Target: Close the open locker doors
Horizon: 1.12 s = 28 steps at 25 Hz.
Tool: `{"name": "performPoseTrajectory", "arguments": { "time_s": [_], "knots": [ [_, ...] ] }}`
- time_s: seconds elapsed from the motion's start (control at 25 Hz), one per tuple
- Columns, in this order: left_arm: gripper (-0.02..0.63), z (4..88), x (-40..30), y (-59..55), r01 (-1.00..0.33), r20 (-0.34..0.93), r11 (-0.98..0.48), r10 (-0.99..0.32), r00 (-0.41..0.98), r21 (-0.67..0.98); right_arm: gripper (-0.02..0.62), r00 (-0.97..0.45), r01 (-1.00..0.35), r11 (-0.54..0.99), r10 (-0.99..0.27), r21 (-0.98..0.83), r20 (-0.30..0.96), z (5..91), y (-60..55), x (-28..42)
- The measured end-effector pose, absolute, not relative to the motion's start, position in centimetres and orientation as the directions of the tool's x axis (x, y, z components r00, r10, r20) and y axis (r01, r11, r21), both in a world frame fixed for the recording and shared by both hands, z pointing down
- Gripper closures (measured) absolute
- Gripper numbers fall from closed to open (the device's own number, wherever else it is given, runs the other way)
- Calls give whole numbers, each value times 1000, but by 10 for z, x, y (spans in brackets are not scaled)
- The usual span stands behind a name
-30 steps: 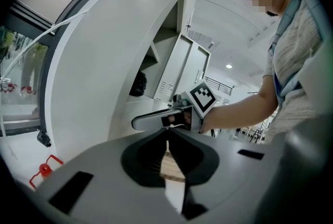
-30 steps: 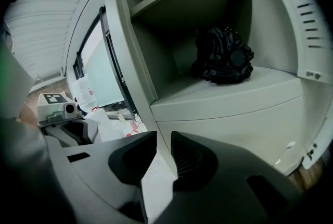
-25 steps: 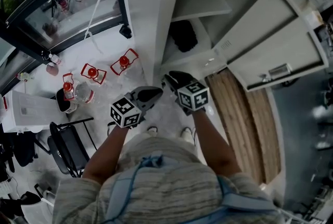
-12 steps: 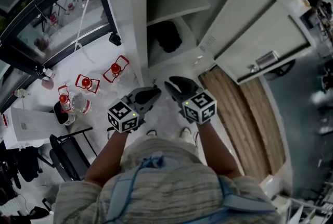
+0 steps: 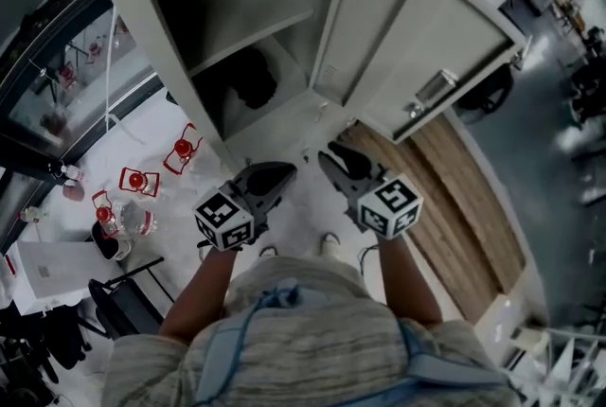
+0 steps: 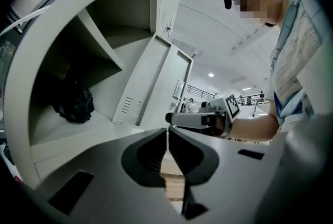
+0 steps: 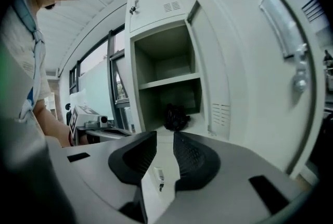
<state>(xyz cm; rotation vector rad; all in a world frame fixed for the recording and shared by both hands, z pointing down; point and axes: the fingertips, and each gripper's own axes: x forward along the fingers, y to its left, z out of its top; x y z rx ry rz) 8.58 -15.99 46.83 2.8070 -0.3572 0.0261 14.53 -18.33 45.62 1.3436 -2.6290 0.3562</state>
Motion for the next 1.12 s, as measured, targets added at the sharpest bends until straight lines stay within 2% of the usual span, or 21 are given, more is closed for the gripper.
{"name": "performPoseTrajectory", "arguments": {
  "time_s": [0.44,0.76,1.12],
  "knots": [
    [603,468,168,-149,-162,58,-936,-152,987,311,512,-504,-864,477,-822,-163,266,452,-158,259],
    [603,463,212,-140,-159,50,-941,-150,987,300,512,-585,-811,562,-763,-164,276,445,-135,322],
    [603,463,239,-131,-201,67,-943,-190,980,265,512,-665,-744,660,-714,-106,220,427,-161,371]
  ]
}}
